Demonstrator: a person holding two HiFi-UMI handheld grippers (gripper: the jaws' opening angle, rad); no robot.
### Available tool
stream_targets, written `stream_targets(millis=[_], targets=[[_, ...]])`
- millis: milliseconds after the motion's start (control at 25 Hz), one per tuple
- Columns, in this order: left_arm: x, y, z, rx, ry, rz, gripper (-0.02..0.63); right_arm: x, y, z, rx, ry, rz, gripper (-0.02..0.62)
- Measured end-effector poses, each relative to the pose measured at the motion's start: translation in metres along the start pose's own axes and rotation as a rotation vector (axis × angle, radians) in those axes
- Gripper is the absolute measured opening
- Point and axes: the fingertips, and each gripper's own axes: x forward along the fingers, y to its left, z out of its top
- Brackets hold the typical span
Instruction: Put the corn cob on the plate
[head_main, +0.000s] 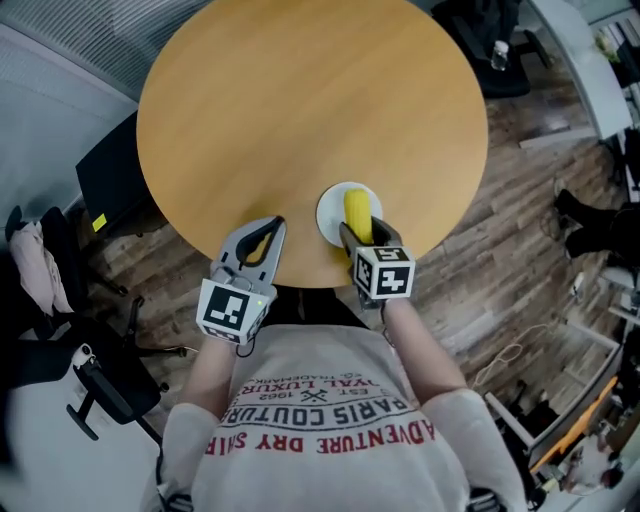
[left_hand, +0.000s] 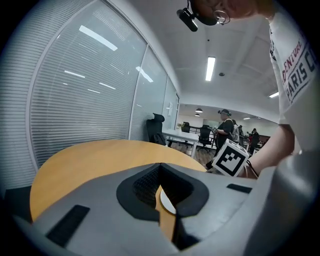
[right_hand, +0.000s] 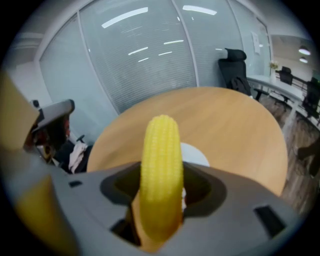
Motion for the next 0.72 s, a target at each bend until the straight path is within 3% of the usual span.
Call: stream_targets(millis=[320, 720], targets=[[-0.005, 0.009, -0.017, -0.052, 0.020, 0.077, 0.032, 0.037, -0.002, -0.017, -0.080, 0.136, 0.030, 0.262], [-0.009, 0.020, -0.020, -0.038, 0.028, 0.119, 0.032, 0.054, -0.007, -0.019, -0.095, 0.179, -0.005, 0.262]])
